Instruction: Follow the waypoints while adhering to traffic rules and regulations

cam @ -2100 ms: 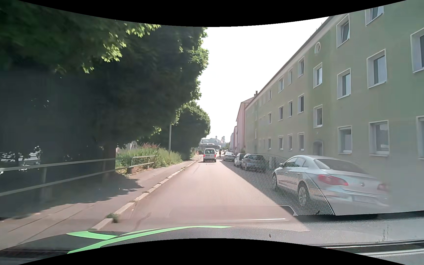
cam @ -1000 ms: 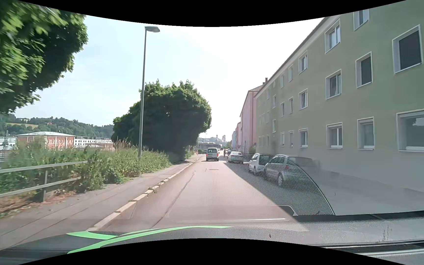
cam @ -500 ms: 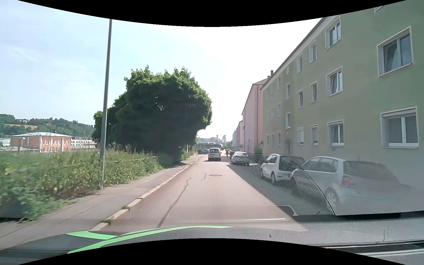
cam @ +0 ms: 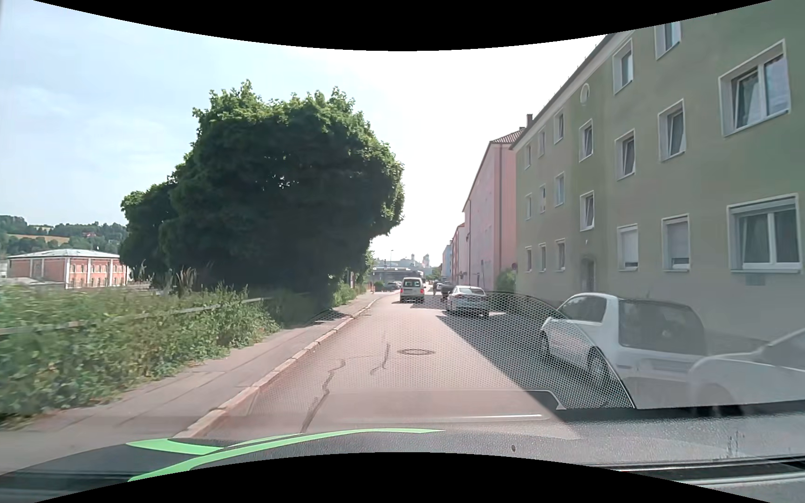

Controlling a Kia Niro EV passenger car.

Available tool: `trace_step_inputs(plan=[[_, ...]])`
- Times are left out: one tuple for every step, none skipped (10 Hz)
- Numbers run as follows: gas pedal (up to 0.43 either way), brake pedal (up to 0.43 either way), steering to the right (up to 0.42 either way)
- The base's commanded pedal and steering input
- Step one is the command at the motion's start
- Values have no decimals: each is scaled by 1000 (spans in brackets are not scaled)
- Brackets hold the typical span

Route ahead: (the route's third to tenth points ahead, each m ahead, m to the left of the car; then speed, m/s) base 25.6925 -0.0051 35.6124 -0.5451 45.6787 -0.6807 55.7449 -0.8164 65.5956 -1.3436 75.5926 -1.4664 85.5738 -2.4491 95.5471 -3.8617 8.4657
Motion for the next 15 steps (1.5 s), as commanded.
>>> trace_step_inputs(plan=[[67, 0, 1], [67, 0, 2], [67, 0, 2], [67, 0, 2], [67, 0, 3], [67, 0, 3], [67, 0, 3], [67, 0, 3], [67, 0, 3], [59, 0, 4], [28, 0, 4], [28, 0, 5], [28, 0, 6], [28, 0, 6], [28, 0, 6]])
